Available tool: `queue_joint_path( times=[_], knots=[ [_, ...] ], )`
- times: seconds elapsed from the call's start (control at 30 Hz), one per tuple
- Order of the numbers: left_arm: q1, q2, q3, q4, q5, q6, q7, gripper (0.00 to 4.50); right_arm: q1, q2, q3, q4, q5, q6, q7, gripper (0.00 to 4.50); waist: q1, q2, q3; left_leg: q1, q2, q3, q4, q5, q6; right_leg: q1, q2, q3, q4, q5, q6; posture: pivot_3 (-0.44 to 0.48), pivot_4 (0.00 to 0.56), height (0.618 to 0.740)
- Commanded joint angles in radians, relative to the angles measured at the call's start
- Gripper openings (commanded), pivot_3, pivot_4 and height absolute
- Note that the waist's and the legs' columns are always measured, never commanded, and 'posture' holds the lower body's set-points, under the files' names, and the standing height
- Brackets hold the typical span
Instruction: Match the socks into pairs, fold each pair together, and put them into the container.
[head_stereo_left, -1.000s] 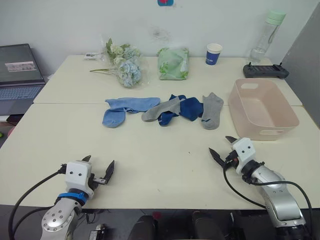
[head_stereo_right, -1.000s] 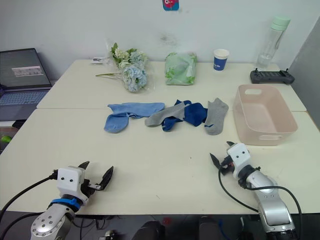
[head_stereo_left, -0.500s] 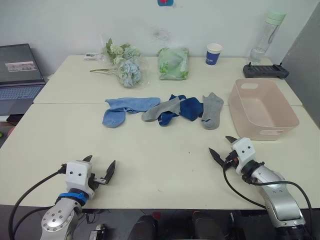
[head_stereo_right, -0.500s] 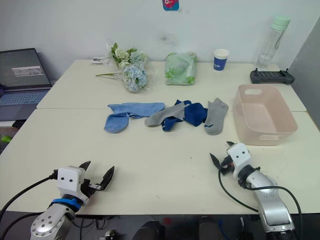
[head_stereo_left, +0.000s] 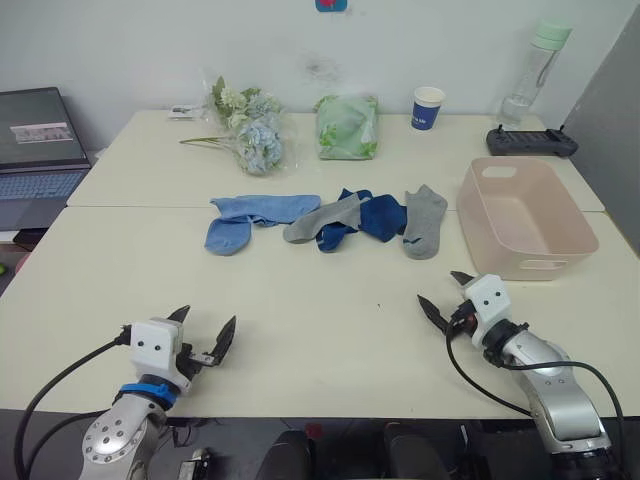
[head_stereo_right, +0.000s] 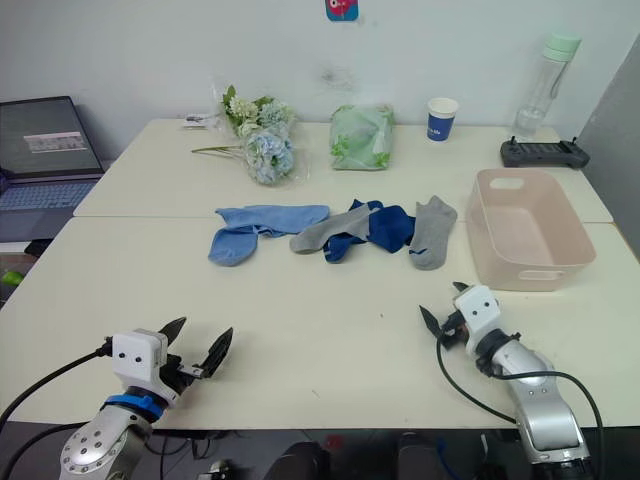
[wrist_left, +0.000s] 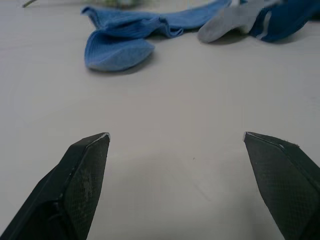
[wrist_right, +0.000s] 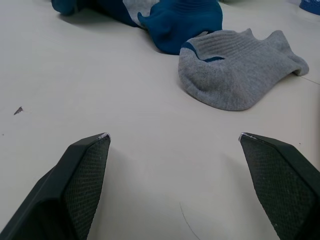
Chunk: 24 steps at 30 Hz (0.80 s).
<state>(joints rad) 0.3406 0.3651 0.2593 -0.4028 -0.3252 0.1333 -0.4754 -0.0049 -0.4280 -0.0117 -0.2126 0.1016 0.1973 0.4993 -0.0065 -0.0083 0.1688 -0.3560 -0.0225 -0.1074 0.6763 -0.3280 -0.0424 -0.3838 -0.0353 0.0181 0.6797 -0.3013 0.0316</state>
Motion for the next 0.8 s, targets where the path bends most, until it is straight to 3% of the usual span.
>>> queue_joint_path(
  times=[0.03, 0.3, 0.6, 0.73, 0.8],
  knots=[
    [-0.083, 0.078, -0.033, -0.124, -0.077, 0.069, -0.072, 4.46, -0.077, -0.016, 0.010, -0.027, 0.006, 0.022, 0.018, 4.44, -0.001, 0.000, 0.000, 0.000, 0.000, 0.000, 0.000, 0.000, 0.000, 0.000, 0.000, 0.000, 0.000, 0.000, -0.001, 0.000, 0.150, 0.740],
    [-0.397, 0.174, -0.139, -0.222, -0.210, 0.300, -0.099, 4.46, -0.317, -0.024, 0.072, 0.148, -0.055, 0.101, 0.025, 4.44, -0.010, 0.000, 0.000, 0.001, 0.000, 0.000, 0.000, 0.003, -0.001, 0.001, 0.001, -0.001, 0.001, 0.002, -0.003, 0.000, 0.150, 0.740],
    [-0.453, 0.160, -0.211, -0.206, -0.159, 0.299, -0.101, 4.46, -0.468, 0.010, 0.106, 0.353, -0.088, 0.096, 0.023, 4.44, -0.024, 0.000, 0.000, -0.005, 0.000, 0.001, 0.000, 0.005, -0.004, -0.005, 0.001, 0.000, -0.001, 0.002, -0.002, 0.000, 0.150, 0.740],
    [-0.438, 0.154, -0.216, -0.204, -0.145, 0.287, -0.100, 4.50, -0.480, 0.013, 0.121, 0.390, -0.099, 0.092, 0.034, 3.61, -0.023, 0.000, 0.000, -0.005, 0.000, 0.000, 0.001, 0.005, -0.004, -0.004, 0.001, 0.000, 0.000, 0.002, -0.002, 0.000, 0.150, 0.740],
    [-0.430, 0.147, -0.220, -0.212, -0.139, 0.286, -0.093, 4.50, -0.485, 0.019, 0.115, 0.402, -0.103, 0.099, 0.021, 2.89, -0.023, 0.000, 0.000, -0.005, 0.000, 0.000, 0.001, 0.005, -0.004, -0.004, 0.001, 0.000, 0.000, 0.002, -0.003, 0.000, 0.150, 0.740]
  ],
)
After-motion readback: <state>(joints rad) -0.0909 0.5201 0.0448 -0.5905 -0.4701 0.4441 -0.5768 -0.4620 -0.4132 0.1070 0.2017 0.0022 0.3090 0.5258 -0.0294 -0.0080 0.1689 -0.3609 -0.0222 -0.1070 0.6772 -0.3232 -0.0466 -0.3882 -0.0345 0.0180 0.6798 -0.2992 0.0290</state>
